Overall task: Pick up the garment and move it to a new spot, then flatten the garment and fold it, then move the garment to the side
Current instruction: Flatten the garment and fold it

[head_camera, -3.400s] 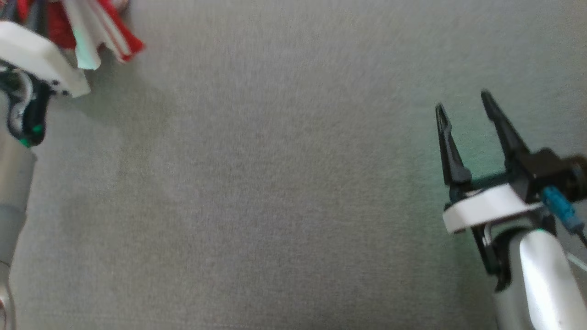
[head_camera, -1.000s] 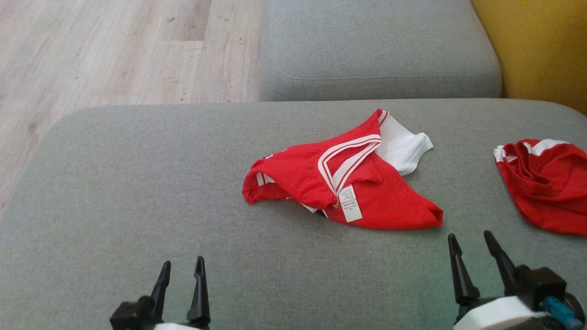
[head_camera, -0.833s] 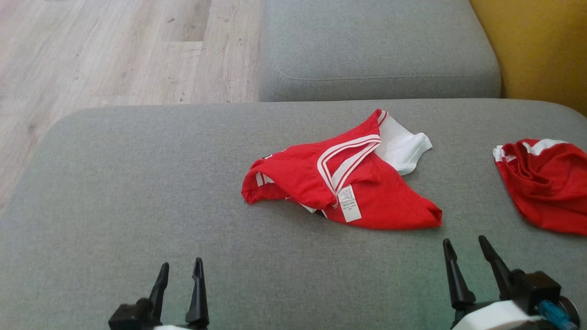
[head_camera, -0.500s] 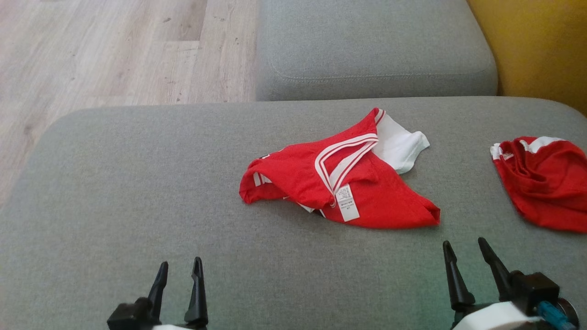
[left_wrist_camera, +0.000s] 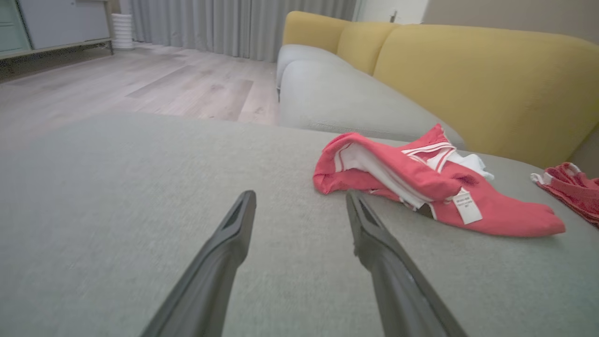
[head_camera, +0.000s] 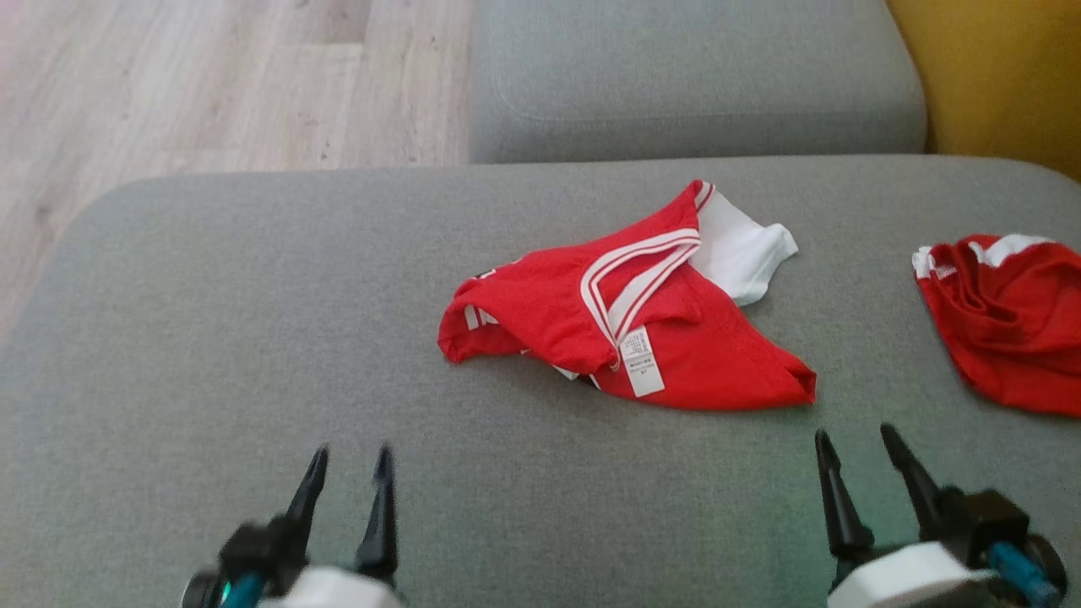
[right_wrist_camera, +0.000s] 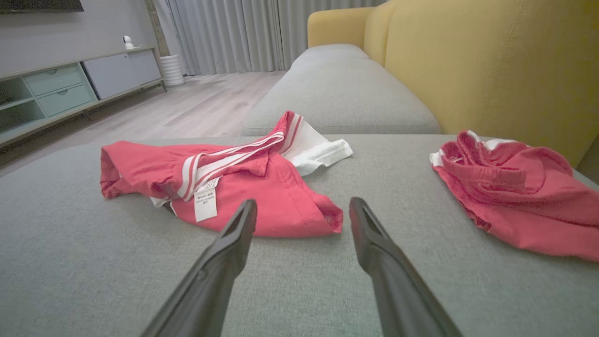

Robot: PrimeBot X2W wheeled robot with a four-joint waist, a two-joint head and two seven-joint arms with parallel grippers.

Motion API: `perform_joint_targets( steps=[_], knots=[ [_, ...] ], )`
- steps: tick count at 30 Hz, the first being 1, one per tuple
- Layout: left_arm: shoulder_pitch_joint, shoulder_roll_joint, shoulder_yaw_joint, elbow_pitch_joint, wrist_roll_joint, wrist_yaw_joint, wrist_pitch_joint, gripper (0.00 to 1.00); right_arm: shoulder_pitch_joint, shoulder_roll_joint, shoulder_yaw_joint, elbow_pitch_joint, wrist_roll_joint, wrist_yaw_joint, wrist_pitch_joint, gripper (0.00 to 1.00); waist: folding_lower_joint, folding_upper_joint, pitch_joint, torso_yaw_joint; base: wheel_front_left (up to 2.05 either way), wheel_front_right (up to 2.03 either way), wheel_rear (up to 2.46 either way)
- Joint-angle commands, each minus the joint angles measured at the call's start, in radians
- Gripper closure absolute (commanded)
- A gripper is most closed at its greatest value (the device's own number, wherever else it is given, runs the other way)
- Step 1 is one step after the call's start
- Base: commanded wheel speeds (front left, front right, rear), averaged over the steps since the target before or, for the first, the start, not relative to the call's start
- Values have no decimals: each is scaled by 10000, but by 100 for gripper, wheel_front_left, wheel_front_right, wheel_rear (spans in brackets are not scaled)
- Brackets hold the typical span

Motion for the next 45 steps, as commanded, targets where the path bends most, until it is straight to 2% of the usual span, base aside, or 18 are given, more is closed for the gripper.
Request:
perform_joint_targets(
  steps=[1,4,9,13,17,21,28,29,30,31,32,33,41,45],
  knots=[
    [-912,143,242,-406,142,11,42,0,-683,-60,191,-407,-88,65,-20,0,-1,0,114,-63,0,0,0],
    [-1578,-13,-249,-504,456,-223,402,0,-882,-60,196,-541,-178,65,64,0,-1,0,416,-228,0,0,0],
    [-3148,-591,-1227,-185,1184,-709,975,0,-1389,-60,266,-811,-348,65,200,0,-1,0,1314,-717,0,0,0],
    [-4387,-1240,-1948,731,1548,-1278,1387,0,-1748,-60,365,-878,-407,65,233,0,-1,0,1948,-1184,0,0,0],
    [-5303,-1633,-2261,2034,1747,-1620,1602,0,-2016,-60,417,-821,-396,65,176,0,-1,0,2383,-1615,0,0,0],
    [-6067,-1520,-2344,3554,2133,-1544,1711,0,-2223,-60,378,-694,-353,65,42,0,-1,0,2671,-1960,0,0,0],
    [-6516,-1378,-2229,4629,2293,-1313,1403,2,-2325,-60,256,-518,-315,65,-115,0,-1,0,2754,-2017,0,0,0],
    [-6557,-1368,-2231,4724,2299,-1316,1370,16,-2335,-60,257,-499,-300,65,-132,0,-1,0,2752,-2013,0,0,0],
    [-6588,-1375,-2231,4811,2290,-1322,1343,51,-2346,-60,258,-479,-283,65,-147,0,-1,0,2746,-2006,0,0,0],
    [-6616,-1386,-2222,4890,2270,-1325,1322,65,-2359,-60,264,-461,-265,65,-162,0,-1,0,2740,-1997,0,0,0],
    [-6644,-1391,-2218,4967,2263,-1313,1307,86,-2369,-60,267,-443,-250,65,-176,0,-1,0,2731,-1989,0,0,0],
    [-6671,-1396,-2226,5037,2263,-1313,1289,100,-2377,-60,272,-424,-240,65,-188,0,-1,0,2721,-1981,0,0,0],
    [-6842,-1592,-1903,4892,1906,-1320,695,100,-2377,-60,200,-316,-224,65,-237,0,-1,0,2547,-1862,0,0,0],
    [-6990,-1874,-1544,4172,1388,-1435,458,100,-2287,-60,118,-265,-256,65,-209,0,-1,0,2304,-1684,0,0,0]
  ],
)
